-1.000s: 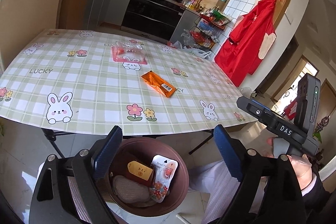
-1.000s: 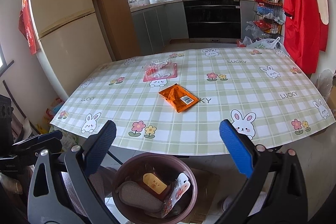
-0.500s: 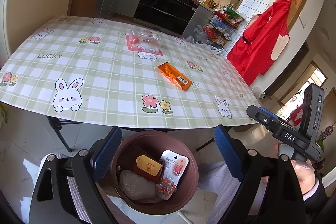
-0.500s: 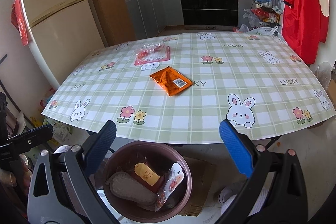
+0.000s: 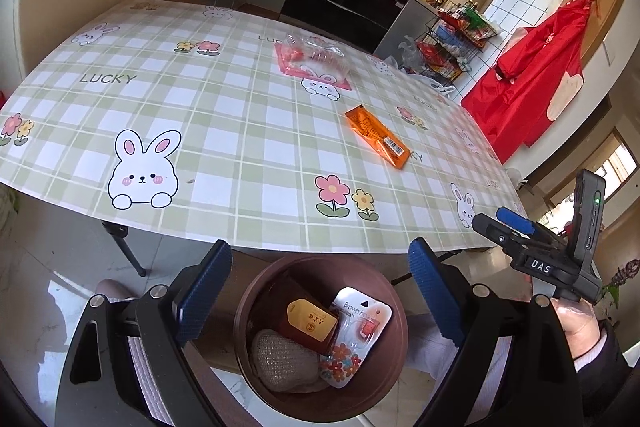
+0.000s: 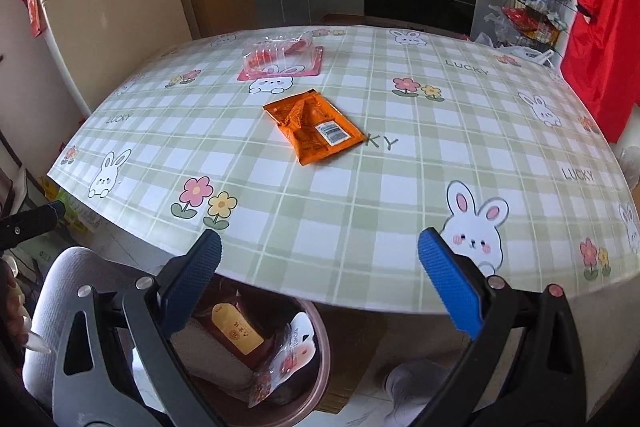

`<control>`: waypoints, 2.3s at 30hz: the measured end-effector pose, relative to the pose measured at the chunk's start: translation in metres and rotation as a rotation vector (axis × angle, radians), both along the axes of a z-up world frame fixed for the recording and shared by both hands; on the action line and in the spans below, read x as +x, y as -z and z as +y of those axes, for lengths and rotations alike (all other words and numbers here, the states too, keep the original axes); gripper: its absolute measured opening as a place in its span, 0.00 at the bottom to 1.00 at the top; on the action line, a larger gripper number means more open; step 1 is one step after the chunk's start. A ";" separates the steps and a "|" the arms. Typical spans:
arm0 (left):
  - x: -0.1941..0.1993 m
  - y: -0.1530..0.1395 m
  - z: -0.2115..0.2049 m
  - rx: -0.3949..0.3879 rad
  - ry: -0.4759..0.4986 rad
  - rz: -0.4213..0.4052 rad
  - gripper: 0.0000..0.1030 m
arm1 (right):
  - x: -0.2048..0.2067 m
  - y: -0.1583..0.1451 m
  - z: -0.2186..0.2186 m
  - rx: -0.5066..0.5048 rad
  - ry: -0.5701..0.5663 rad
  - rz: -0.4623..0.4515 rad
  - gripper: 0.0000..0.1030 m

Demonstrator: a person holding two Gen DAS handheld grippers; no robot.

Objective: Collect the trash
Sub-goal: 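Grasp the orange packet with the right gripper while the left gripper moves to the clamshell, then grasp the clear pink-based clamshell with the left gripper while the right gripper holds the orange packet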

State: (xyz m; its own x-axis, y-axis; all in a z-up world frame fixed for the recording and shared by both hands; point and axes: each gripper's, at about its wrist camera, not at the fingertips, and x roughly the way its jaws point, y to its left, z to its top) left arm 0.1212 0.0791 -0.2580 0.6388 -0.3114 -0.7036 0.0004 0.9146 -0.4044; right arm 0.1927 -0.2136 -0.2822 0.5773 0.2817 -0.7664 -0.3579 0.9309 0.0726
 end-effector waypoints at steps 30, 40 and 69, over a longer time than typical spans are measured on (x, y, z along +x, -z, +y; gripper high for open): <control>0.111 0.024 0.020 0.028 -0.049 0.024 0.85 | 0.184 0.069 0.083 -0.144 -0.385 0.143 0.86; 0.114 0.028 0.014 0.026 -0.046 0.038 0.85 | 0.182 0.073 0.082 -0.143 -0.378 0.149 0.95; 0.382 0.024 0.029 -0.129 -0.134 0.080 0.61 | 0.183 0.038 -0.014 0.173 -0.081 0.095 0.19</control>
State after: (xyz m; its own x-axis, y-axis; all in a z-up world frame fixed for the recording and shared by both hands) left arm 0.5027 0.1084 -0.2820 0.6239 -0.3182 -0.7138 -0.1544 0.8452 -0.5117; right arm 0.3756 -0.2277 -0.3204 0.4746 0.4568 -0.7524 -0.4152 0.8699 0.2662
